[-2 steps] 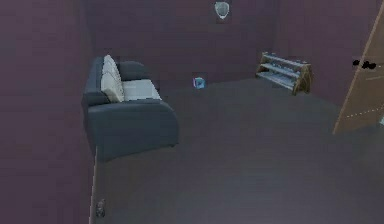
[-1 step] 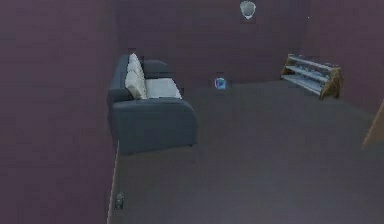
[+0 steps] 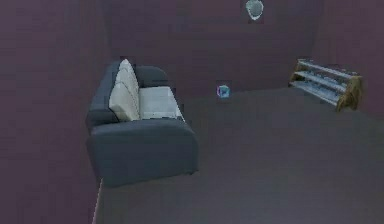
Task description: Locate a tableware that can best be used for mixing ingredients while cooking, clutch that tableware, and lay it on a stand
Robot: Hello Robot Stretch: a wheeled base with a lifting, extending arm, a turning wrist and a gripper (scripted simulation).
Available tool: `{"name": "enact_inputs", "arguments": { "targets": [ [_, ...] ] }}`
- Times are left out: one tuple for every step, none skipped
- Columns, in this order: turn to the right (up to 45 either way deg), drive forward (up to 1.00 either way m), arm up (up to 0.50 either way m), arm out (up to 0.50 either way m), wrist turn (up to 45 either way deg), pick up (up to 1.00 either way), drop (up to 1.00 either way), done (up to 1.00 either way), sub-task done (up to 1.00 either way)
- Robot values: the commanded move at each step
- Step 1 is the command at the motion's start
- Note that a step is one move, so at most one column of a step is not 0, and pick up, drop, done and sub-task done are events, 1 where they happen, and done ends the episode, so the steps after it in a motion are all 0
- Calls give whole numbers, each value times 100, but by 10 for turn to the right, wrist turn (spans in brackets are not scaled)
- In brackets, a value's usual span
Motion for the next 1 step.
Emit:
{"name": "enact_inputs", "arguments": {
  "targets": [
    [450, 0, 0, 0, 0, 0, 0, 0, 0]
  ]
}}
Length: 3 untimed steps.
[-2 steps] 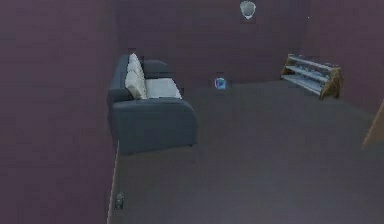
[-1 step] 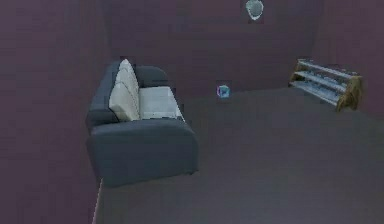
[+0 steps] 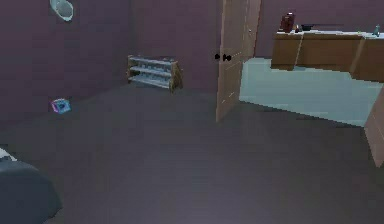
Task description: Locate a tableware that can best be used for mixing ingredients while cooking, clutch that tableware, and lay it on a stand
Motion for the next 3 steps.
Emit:
{"name": "enact_inputs", "arguments": {
  "targets": [
    [180, 0, 0, 0, 0, 0, 0, 0, 0],
    [0, 100, 0, 0, 0, 0, 0, 0, 0],
    [0, 100, 0, 0, 0, 0, 0, 0, 0]
  ]
}}
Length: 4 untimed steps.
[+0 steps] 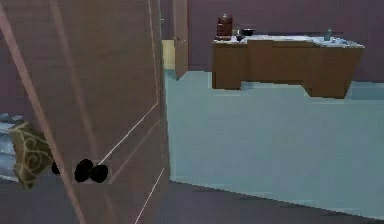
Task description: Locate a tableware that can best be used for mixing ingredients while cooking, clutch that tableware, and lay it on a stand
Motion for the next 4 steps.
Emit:
{"name": "enact_inputs", "arguments": {
  "targets": [
    [30, 0, 0, 0, 0, 0, 0, 0, 0],
    [0, 100, 0, 0, 0, 0, 0, 0, 0],
    [30, 0, 0, 0, 0, 0, 0, 0, 0],
    [450, 0, 0, 0, 0, 0, 0, 0, 0]
  ]
}}
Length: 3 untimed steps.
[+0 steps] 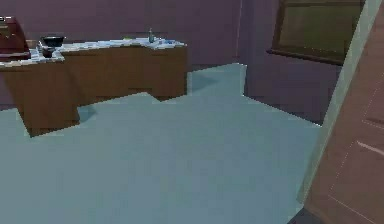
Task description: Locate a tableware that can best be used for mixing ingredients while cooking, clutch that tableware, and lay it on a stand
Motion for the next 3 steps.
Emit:
{"name": "enact_inputs", "arguments": {
  "targets": [
    [450, 0, 0, 0, 0, 0, 0, 0, 0],
    [60, 0, 0, 0, 0, 0, 0, 0, 0],
    [0, 20, 0, 0, 0, 0, 0, 0, 0]
  ]
}}
